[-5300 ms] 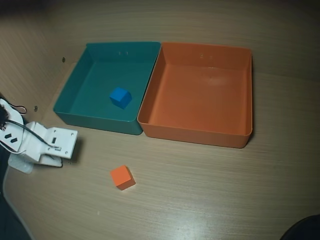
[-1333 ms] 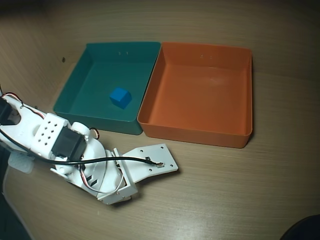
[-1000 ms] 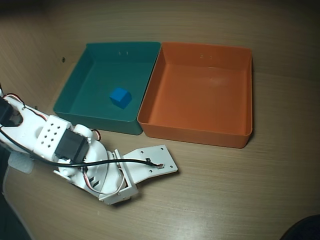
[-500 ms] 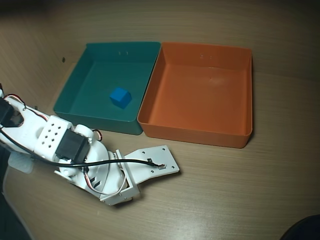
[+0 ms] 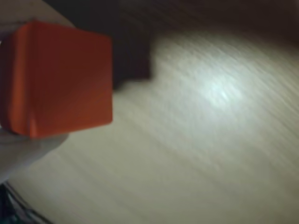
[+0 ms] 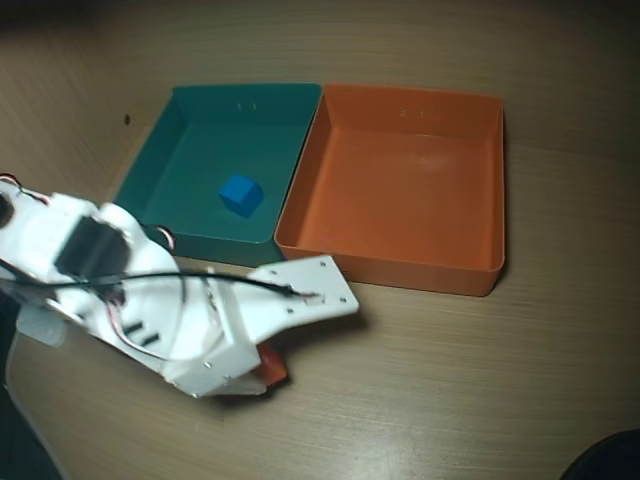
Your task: Grasp a cube and put it in the box.
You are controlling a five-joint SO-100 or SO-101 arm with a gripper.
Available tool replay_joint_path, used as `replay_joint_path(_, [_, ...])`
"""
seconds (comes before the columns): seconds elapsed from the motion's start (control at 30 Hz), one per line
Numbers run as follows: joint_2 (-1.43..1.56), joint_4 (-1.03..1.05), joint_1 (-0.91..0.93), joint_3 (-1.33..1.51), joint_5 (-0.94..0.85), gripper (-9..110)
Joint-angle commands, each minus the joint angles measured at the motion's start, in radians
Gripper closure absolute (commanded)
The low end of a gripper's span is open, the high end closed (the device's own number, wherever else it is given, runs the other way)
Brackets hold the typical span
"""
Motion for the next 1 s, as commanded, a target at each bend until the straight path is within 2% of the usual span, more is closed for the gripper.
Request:
replay_joint_path(0.0, [0.204, -0.009, -0.009, -0.043, 0.003, 107])
replay_joint_path(0.17, [0.279, 0.006, -0.06, -0.029, 0.028, 107])
replay_joint_path(0.4, [0.293, -0.008, -0.14, -0.069, 0.256, 107])
replay_joint_path(0.67, [0.207, 0.009, -0.262, -0.279, 0.469, 107])
replay_joint_path(0.97, [-0.051, 0.011, -0.39, -0.603, 0.595, 107])
